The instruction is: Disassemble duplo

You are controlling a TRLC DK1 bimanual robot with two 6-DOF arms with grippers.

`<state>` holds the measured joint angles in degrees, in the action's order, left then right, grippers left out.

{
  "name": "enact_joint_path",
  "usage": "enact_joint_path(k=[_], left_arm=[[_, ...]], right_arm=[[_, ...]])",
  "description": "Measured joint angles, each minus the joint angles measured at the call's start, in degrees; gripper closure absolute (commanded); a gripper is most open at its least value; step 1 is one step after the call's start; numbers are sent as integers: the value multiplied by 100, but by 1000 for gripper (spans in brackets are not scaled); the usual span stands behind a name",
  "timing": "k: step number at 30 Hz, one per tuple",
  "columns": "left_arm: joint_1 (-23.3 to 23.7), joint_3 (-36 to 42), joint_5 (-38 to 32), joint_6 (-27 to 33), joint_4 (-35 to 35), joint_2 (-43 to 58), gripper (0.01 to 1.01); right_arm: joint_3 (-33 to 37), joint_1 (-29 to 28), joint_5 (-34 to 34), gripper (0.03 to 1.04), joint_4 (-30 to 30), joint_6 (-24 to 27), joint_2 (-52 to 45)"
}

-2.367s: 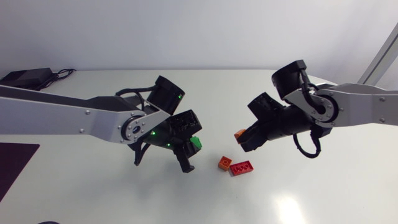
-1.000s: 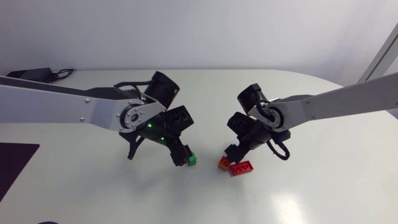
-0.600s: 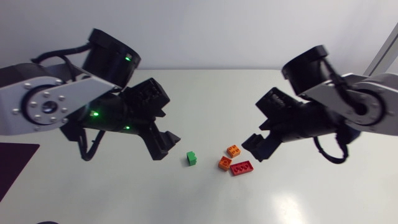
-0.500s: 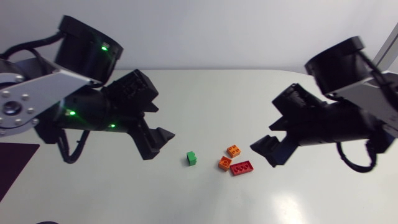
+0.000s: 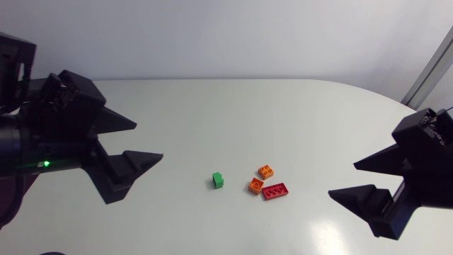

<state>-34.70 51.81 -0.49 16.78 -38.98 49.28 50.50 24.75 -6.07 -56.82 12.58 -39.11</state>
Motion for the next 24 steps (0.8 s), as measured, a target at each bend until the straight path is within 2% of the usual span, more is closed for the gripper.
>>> enact_joint_path(k=[12, 24], left_arm=[[337, -813, -20, -37, -109, -640, 59], [601, -999, -20, -39, -133, -1108, 59]], right_arm=[[11, -81, -101, 66, -111, -22, 216], [35, -81, -101, 67, -157, -24, 260]])
